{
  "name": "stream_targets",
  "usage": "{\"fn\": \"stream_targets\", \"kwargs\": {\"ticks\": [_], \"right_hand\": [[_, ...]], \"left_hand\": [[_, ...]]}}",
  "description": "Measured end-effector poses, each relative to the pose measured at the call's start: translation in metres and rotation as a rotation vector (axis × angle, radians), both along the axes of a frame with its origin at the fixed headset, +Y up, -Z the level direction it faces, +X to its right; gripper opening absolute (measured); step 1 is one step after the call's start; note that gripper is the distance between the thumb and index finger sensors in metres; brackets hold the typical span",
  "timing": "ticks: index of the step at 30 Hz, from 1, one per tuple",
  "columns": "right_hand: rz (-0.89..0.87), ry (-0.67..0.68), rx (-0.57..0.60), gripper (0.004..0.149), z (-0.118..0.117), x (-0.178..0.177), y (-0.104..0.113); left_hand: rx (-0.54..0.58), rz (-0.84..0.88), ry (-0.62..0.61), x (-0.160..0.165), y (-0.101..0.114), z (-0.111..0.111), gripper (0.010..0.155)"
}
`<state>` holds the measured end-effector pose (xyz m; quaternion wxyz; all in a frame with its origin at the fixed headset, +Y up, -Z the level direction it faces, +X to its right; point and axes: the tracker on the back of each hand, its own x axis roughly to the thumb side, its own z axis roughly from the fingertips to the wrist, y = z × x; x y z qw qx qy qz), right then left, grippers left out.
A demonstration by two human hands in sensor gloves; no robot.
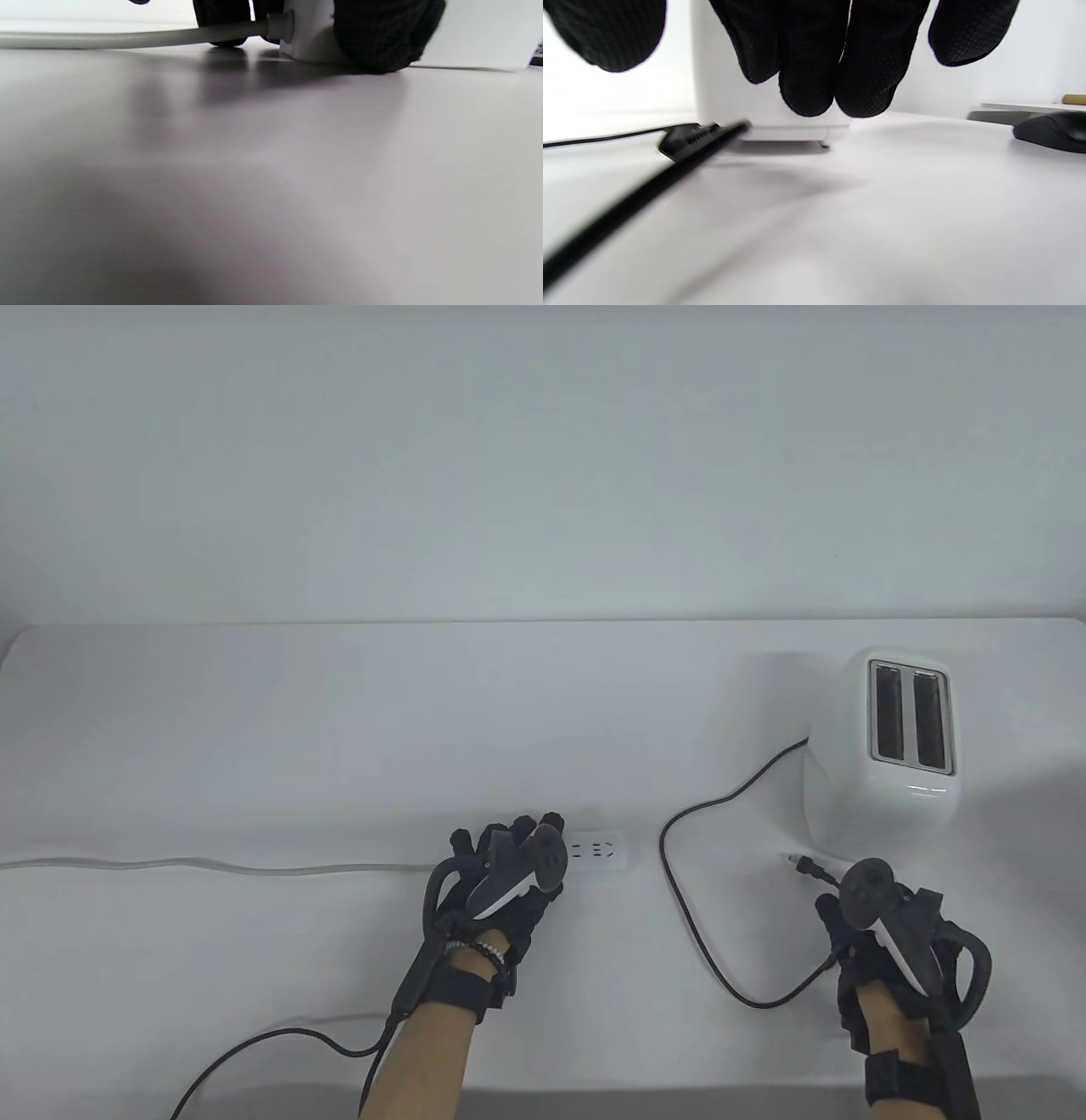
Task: Unplug the toaster
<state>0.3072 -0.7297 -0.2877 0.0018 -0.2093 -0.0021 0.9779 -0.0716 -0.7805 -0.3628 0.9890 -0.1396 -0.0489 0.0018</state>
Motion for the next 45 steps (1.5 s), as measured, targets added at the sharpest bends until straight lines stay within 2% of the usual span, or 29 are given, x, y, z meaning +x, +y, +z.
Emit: {"fn": "stream_targets", "kwargs": {"ticks": [8,13,21,28,33,39,43,45], "right_hand": [[0.022,0.159,0.068,0.09,0.007,-0.029,0.022],[0.025,0.266,0.08,0.093,0.006,-0.054,0.034],[0.02,0.403,0.087,0.096,-0.005,-0.099,0.044],[0.017,0.478,0.074,0.096,-0.024,-0.141,0.037],[0.009,0.507,0.068,0.096,-0.032,-0.161,0.031],[0.003,0.52,0.065,0.096,-0.035,-0.172,0.023],[-0.014,0.531,0.087,0.096,-0.031,-0.174,0.006],[-0.031,0.513,0.034,0.096,-0.031,-0.173,0.002]], "left_hand": [[0.071,-0.012,-0.022,-0.001,0.005,0.004,0.094],[0.092,0.024,-0.041,-0.01,0.027,0.01,0.097],[0.081,0.051,0.025,-0.04,0.051,0.025,0.097],[0.104,0.07,0.058,-0.066,0.061,0.041,0.097],[0.119,0.086,0.059,-0.075,0.057,0.046,0.095],[0.122,0.101,0.046,-0.076,0.047,0.051,0.095],[0.113,0.114,0.033,-0.074,0.042,0.054,0.094],[0.107,0.117,0.032,-0.072,0.041,0.053,0.095]]}}
